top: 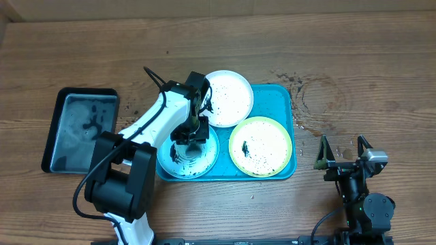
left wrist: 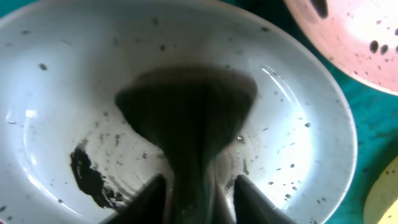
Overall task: Clean dirty plates on tray and stack at the side
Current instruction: 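Move the sponge over the blue-rimmed plate and lower it, then reach the right gripper to the blue-rimmed plate rim and grasp it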
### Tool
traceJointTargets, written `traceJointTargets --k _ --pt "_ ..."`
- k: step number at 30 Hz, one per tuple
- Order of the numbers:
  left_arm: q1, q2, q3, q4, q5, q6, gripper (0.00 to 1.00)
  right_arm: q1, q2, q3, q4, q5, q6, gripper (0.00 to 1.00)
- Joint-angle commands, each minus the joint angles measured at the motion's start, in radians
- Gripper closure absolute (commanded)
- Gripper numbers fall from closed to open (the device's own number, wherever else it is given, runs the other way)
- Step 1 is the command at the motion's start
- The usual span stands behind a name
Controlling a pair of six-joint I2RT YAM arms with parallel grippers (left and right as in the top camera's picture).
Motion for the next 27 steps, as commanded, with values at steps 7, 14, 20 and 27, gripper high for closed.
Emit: traceJointTargets --k 7,14,20,27 --pt "0.024 -0.011 0.145 -0.138 -0.022 -0.004 0.44 -0.002 -0.008 -0.010 0.008 0.003 0.007 0.00" --pt "0.084 -0.097 0.483 -0.253 -0.026 -0.055 0.43 -0.002 -0.008 -0.010 0.008 0.003 0.007 0.00" --pt "0.208 -0.142 0.502 -0.299 -0.026 -0.132 0.12 -0.002 -0.008 -0.010 0.008 0.003 0.007 0.00" --pt "0.306 -0.118 0.501 -0.345 -0.019 -0.188 0.00 -0.001 -0.008 -0.010 0.128 -0.100 0.077 0.00"
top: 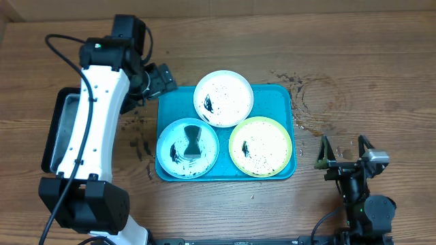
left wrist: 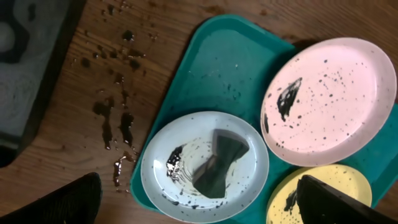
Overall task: Clean dirty plates on tray and stack at the side
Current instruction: 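Reach the right gripper to the blue-rimmed plate rim and grasp it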
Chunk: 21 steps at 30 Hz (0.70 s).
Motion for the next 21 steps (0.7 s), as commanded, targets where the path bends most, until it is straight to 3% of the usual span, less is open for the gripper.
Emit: traceJointTargets --k 1,5,10,12,14,17,19,21 --pt "0.021 0.021 0.009 0.018 0.000 -0.051 0.00 -0.001 -0.008 -0.010 0.098 -0.136 0.105 0.00" --pt "0.020 0.035 0.009 0.082 0.001 -0.055 0.00 -0.001 -0.008 -0.010 0.365 -0.359 0.274 0.00" --pt "0.019 0.046 0.009 0.087 0.001 -0.077 0.00 -0.001 -0.008 0.006 0.680 -0.433 0.286 0.00" --pt "0.019 0.047 0.009 0.083 0.001 -0.077 0.00 -0.003 -0.006 0.087 0.708 -0.425 0.274 0.00" --pt "0.019 0.047 0.009 0.083 0.001 -0.077 0.00 -0.007 0.013 0.216 0.567 -0.431 0.227 0.00" --pt "0.019 0.047 0.009 0.085 0.001 -0.079 0.00 -0.007 0.120 0.526 0.060 -0.470 0.041 0.00" --pt "0.019 0.047 0.009 0.088 0.002 -0.079 0.00 -0.008 0.310 0.826 -0.406 -0.467 -0.122 0.00" --pt "0.019 0.047 0.009 0.088 0.001 -0.079 0.00 -0.007 0.478 1.024 -0.666 -0.463 -0.158 0.00"
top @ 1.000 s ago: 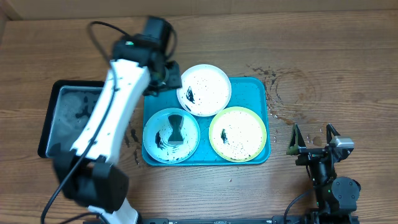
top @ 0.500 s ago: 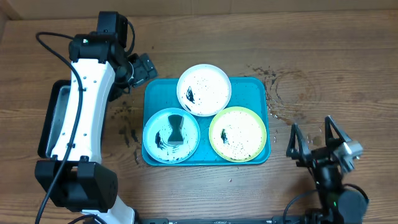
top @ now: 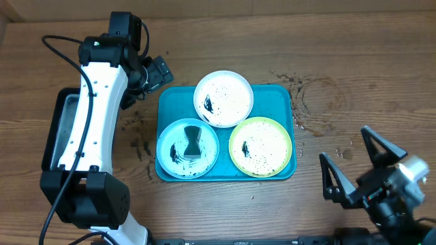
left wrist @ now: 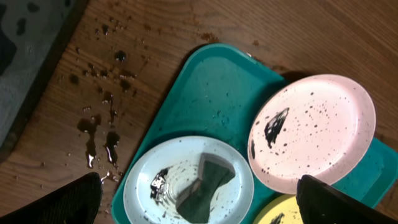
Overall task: Clean dirty plates on tray and stack at the side
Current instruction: 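Reach the right gripper to the blue-rimmed plate rim and grasp it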
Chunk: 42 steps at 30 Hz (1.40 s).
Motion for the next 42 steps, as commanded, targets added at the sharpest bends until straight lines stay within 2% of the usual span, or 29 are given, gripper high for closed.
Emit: traceJointTargets --k 1,3,5,8,9,10,11,13,15,19,21,22,23,24,27,37,42 --pt "0.002 0.014 0.009 0.002 0.001 -0.013 0.00 -0.002 0.296 0.346 -0.306 -0.025 -0.175 0.00" --pt "0.001 0.014 0.009 0.001 0.001 -0.013 0.00 0.000 0.493 0.529 -0.447 -0.137 -0.159 0.00" --pt "0.001 0.014 0.009 0.000 0.002 -0.013 0.00 0.000 0.633 0.628 -0.474 -0.354 -0.052 0.00" --pt "0.001 0.014 0.009 -0.008 0.010 -0.013 0.00 0.000 0.764 0.664 -0.376 -0.608 -0.038 0.00" --pt "0.001 0.014 0.009 -0.011 0.018 -0.012 0.00 0.002 0.808 0.664 -0.339 -0.634 0.003 0.06" --pt "0.001 0.014 0.009 -0.011 0.020 -0.012 0.00 0.011 0.849 0.664 -0.327 -0.577 0.068 0.19" --pt "0.001 0.014 0.009 -0.011 0.019 -0.012 0.00 0.048 0.900 0.664 -0.352 -0.399 0.132 0.25" --pt "0.001 0.014 0.009 -0.015 0.019 -0.011 0.00 0.179 0.987 0.664 -0.420 0.039 0.215 0.26" --pt "0.001 0.014 0.009 -0.019 0.019 0.006 0.00 0.334 1.103 0.664 -0.447 0.184 0.251 0.32" --pt "0.001 0.014 0.009 -0.002 0.019 0.018 0.00 0.500 1.309 0.664 -0.445 0.250 0.320 0.30" --pt "0.000 0.014 0.009 0.001 0.019 0.018 0.00 0.570 1.412 0.664 -0.443 0.306 0.295 0.17" --pt "0.000 0.014 0.009 0.001 0.019 0.018 0.00 0.594 1.442 0.664 -0.435 0.317 0.286 0.17" --pt "0.001 0.014 0.009 0.001 0.019 0.018 0.00 0.638 1.495 0.664 -0.410 0.338 0.283 0.23" --pt "0.001 0.014 0.009 0.000 0.019 0.018 0.00 0.664 1.522 0.663 -0.390 0.349 0.262 0.37" --pt "0.000 0.014 0.009 -0.008 0.019 0.018 0.00 0.707 1.574 0.663 -0.346 0.428 0.259 0.57" --pt "0.000 0.014 0.009 -0.022 0.032 0.075 0.00 0.723 1.677 0.654 -0.249 0.461 0.259 0.58" --pt "-0.006 0.014 0.008 -0.018 0.053 0.130 0.00 0.724 1.724 0.654 -0.257 0.382 0.199 0.62"
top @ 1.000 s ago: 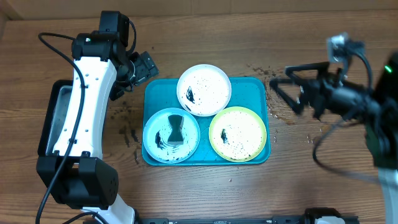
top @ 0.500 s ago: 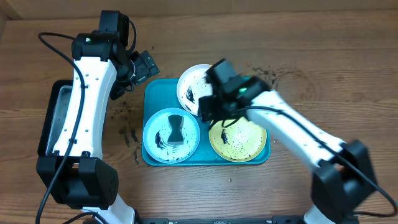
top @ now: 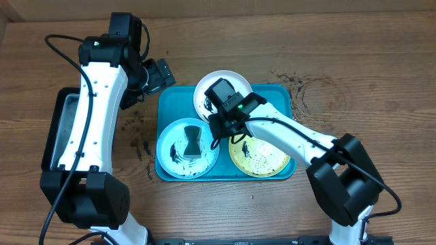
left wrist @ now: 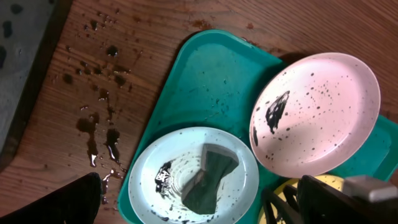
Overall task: Clean dirty plates on tray and stack at the side
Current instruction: 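Reach the right gripper to the blue-rimmed plate rim and grasp it, then scrub the blue-rimmed plate with the sponge while right gripper holds it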
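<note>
A teal tray (top: 272, 95) holds three speckled plates. The pale blue plate (top: 172, 146) at its front left carries a dark smear and the grey-green sponge (top: 192, 141); both show in the left wrist view too, plate (left wrist: 155, 186) and sponge (left wrist: 210, 177). A white-pink plate (top: 231, 87) sits at the back, a yellow-green plate (top: 269, 153) at the front right. My left gripper (top: 158, 75) hangs open, high off the tray's back left corner, holding nothing. My right gripper (top: 225, 133) is open low over the tray, between the blue and yellow plates, just right of the sponge.
A black tray of dirty water (top: 82, 129) lies at the left of the wooden table. Dark drips (left wrist: 102, 134) stain the wood between it and the teal tray. More specks and a wet ring (top: 317, 102) mark the table right of the tray.
My right arm has come from the table's front right to over the tray, its open gripper now beside the sponge on the blue plate. The left arm has barely shifted.
My left gripper was shut on the sponge, pressing it on the blue plate. Then the sponge lay loose on that plate and the left arm was up at the back left, open. The right arm, parked front right, rose with open fingers and now reaches over the tray.
</note>
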### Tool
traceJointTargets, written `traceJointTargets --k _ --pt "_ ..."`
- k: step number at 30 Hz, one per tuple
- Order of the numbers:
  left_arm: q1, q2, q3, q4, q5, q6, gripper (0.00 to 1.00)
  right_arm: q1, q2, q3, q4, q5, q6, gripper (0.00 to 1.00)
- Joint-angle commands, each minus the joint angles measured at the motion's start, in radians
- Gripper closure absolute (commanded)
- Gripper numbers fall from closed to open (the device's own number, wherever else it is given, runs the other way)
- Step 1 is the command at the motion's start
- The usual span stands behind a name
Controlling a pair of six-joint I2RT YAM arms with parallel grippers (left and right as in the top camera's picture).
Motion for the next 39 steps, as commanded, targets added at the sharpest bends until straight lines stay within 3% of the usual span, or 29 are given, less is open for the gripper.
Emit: traceJointTargets --k 1,16,20,27,30,33,37,39 --pt "-0.009 0.013 0.008 0.003 0.018 0.047 0.00 0.001 0.014 0.005 0.001 -0.045 -0.032 0.62" --pt "-0.051 0.013 -0.002 0.010 0.015 0.109 0.00 0.001 0.082 -0.042 -0.008 -0.089 -0.042 0.65" --pt "-0.052 0.013 -0.046 0.011 0.021 0.130 0.01 -0.002 0.088 -0.040 0.020 -0.088 -0.035 0.76" --pt "-0.067 0.013 -0.237 0.090 0.181 0.261 0.28 -0.003 0.088 -0.038 0.054 -0.069 0.004 0.87" --pt "-0.096 0.013 -0.312 0.130 0.181 0.261 0.29 -0.007 0.088 -0.036 0.060 -0.058 0.037 0.87" --pt "-0.123 0.013 -0.357 0.159 0.182 0.272 0.38 -0.007 0.088 -0.029 0.060 -0.060 0.064 0.87" --pt "-0.165 0.014 -0.431 0.218 0.185 0.282 0.36 -0.007 0.088 -0.025 0.063 -0.059 0.063 0.87" --pt "-0.181 0.014 -0.473 0.252 0.179 0.271 0.40 -0.007 0.088 -0.025 0.063 -0.058 0.063 0.87"
